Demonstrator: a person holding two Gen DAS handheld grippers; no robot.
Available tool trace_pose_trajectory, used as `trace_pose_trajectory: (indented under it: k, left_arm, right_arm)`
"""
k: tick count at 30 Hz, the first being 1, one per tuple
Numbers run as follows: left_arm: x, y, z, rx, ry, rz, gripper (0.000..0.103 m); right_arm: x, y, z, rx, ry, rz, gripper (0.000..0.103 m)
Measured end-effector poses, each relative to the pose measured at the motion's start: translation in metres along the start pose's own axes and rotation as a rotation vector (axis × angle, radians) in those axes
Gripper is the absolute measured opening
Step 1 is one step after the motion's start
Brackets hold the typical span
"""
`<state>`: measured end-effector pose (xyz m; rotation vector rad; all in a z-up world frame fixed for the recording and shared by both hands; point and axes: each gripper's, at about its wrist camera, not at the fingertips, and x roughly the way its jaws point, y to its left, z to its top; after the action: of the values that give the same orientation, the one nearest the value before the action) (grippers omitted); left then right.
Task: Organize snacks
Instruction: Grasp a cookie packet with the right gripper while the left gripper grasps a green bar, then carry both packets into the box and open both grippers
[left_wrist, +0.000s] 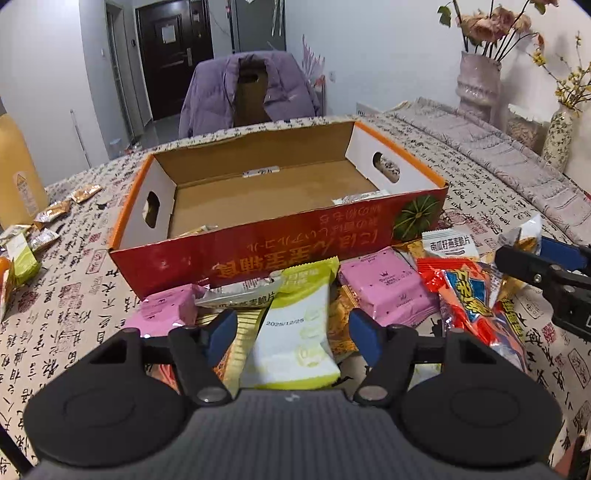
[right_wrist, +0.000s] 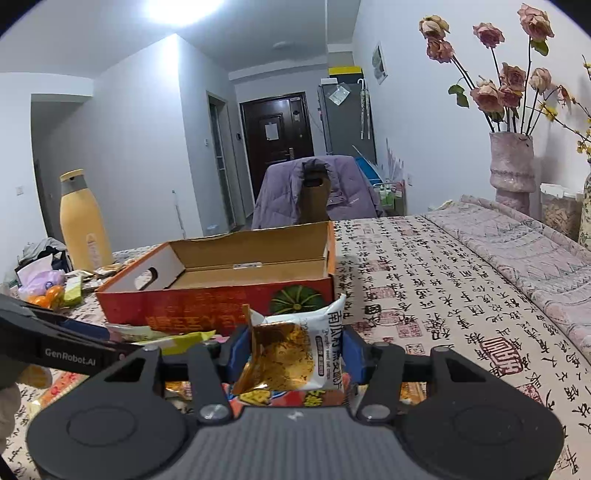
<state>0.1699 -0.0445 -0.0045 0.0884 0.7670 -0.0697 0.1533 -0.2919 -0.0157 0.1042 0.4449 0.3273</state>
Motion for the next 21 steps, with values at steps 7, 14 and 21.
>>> trace_pose_trajectory:
  k: [7, 14, 21]
  left_arm:
    - [0.022, -0.002, 0.009, 0.009, 0.086, -0.006, 0.056]
    - [0.023, -0.005, 0.009, 0.018, 0.09, -0.021, 0.04]
    - [0.003, -0.007, 0.004, 0.025, 0.019, -0.017, 0.04]
  right_arm:
    - [0.004, -0.003, 0.0, -0.003, 0.001, -0.003, 0.052]
    - [0.005, -0.006, -0.001, 0.004, 0.004, -0.003, 0.052]
    - [0.003, -0.005, -0.002, 0.006, -0.001, 0.003, 0.052]
